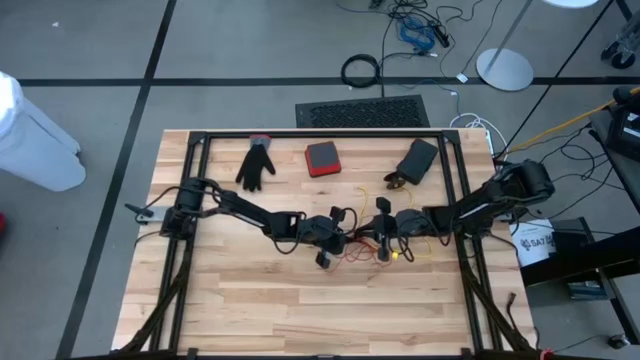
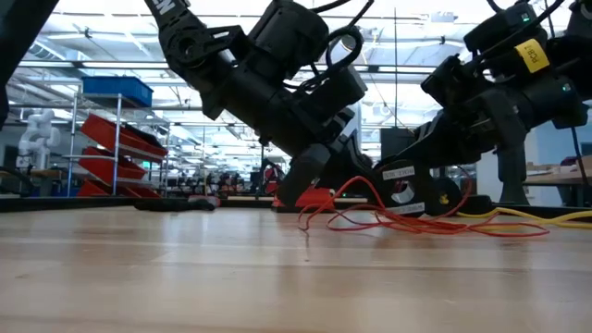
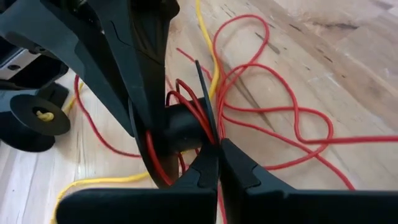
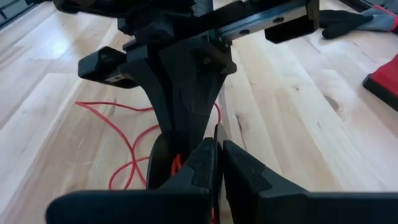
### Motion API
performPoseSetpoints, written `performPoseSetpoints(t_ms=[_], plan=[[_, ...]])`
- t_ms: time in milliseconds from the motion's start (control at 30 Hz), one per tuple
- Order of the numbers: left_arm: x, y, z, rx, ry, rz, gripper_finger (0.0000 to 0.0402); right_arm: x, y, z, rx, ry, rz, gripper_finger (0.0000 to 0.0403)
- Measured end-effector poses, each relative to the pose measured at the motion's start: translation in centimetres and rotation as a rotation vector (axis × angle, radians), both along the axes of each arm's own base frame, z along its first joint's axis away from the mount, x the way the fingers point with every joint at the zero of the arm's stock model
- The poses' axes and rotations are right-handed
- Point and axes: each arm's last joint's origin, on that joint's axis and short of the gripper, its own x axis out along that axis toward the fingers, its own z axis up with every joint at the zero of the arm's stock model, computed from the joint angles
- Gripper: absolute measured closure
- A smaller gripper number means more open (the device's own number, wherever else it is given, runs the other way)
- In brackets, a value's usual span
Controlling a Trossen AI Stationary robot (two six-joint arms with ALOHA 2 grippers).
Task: Coil cords
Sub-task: Coil the red wire onto the spool
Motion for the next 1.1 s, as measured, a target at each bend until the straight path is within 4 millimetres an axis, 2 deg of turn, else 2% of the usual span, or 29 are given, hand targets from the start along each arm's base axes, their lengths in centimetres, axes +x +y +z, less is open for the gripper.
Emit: performPoseSetpoints(t_ms=[267,433,533,633,800,967,1100], plan=[[-0.1,-0.1,0.5,0.026,-0.005,0.008,0.0399,0.1,0.0,0.1,-0.046,-0.020,-0.006,0.0399],[-0.2,0.0,0.6,0.047,0.007,0.057,0.0365,0.2,-0.1,0.4,-0.066,-0.052,-0.012,0.0401],[-0.4,0.1,1.4,0.076,0.006,0.132,0.0337,0.2,-0.1,1.1,-0.086,-0.101,-0.027,0.0402],[-1.0,0.2,3.2,0.087,-0.005,0.187,0.0316,0.2,-0.2,2.3,-0.119,-0.177,-0.026,0.0402],[-2.7,0.5,8.2,0.086,-0.062,0.230,0.0305,-0.3,-0.3,5.0,-0.176,-0.325,-0.045,0.0402],[-5.5,1.4,13.6,0.033,-0.144,0.284,0.0304,-1.2,-0.4,7.4,-0.226,-0.437,-0.056,0.0403],[-8.3,2.3,16.5,-0.015,-0.229,0.323,0.0303,-2.1,-0.5,9.2,-0.278,-0.525,-0.055,0.0402]])
